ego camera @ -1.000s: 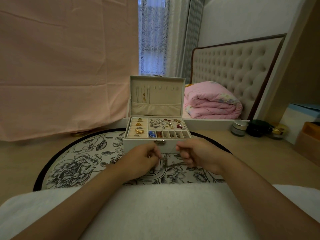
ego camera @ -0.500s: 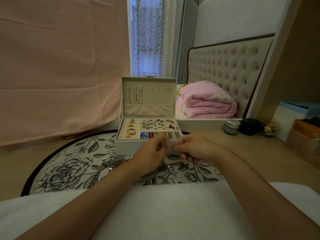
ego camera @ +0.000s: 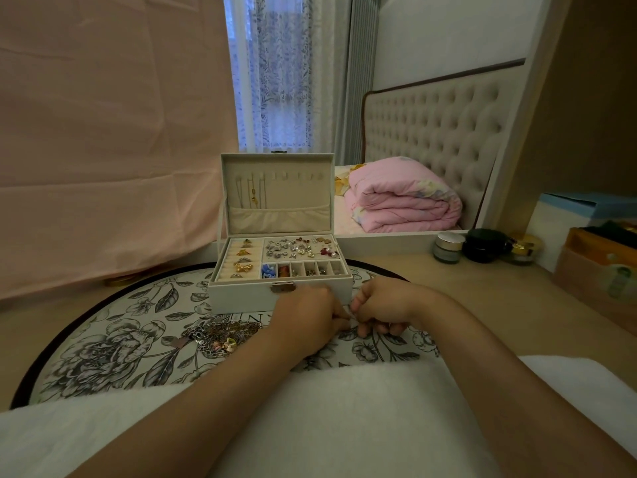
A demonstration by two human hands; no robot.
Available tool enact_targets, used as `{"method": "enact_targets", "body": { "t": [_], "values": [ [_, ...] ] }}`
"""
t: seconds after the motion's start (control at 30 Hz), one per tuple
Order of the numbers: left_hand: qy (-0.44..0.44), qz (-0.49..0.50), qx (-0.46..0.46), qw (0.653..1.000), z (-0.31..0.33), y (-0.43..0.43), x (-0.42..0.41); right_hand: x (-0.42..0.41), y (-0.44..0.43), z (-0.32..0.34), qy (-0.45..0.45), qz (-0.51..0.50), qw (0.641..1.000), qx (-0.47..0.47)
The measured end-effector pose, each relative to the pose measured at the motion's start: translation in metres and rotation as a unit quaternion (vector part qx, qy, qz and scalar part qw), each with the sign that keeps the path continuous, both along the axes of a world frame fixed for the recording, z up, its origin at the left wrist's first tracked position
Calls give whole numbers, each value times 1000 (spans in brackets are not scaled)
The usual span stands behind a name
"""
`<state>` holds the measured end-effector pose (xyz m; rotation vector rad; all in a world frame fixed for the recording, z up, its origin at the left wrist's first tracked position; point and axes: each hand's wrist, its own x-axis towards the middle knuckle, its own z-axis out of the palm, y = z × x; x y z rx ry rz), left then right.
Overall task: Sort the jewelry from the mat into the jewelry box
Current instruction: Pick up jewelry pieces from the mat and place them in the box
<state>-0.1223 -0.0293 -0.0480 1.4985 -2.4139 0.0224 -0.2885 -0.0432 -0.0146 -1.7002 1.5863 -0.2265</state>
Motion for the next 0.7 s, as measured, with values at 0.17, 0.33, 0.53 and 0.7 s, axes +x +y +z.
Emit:
{"method": "enact_targets", "body": {
  "t": [0.17,0.33,0.53,0.7],
  "values": [
    [2,-35,-27,999,-2,1,3,1,-1,-4,6,-10,1000,-21],
    [169,-23,32,985,-3,5,16,3,0,-2,-3,26,999,-44],
    [420,-27,110,900,14,10,36,21,9,8,-8,100,990,-98],
    [417,-25,76,905,12,13,43,37,15,0,-160,69,975,-136]
  ]
}}
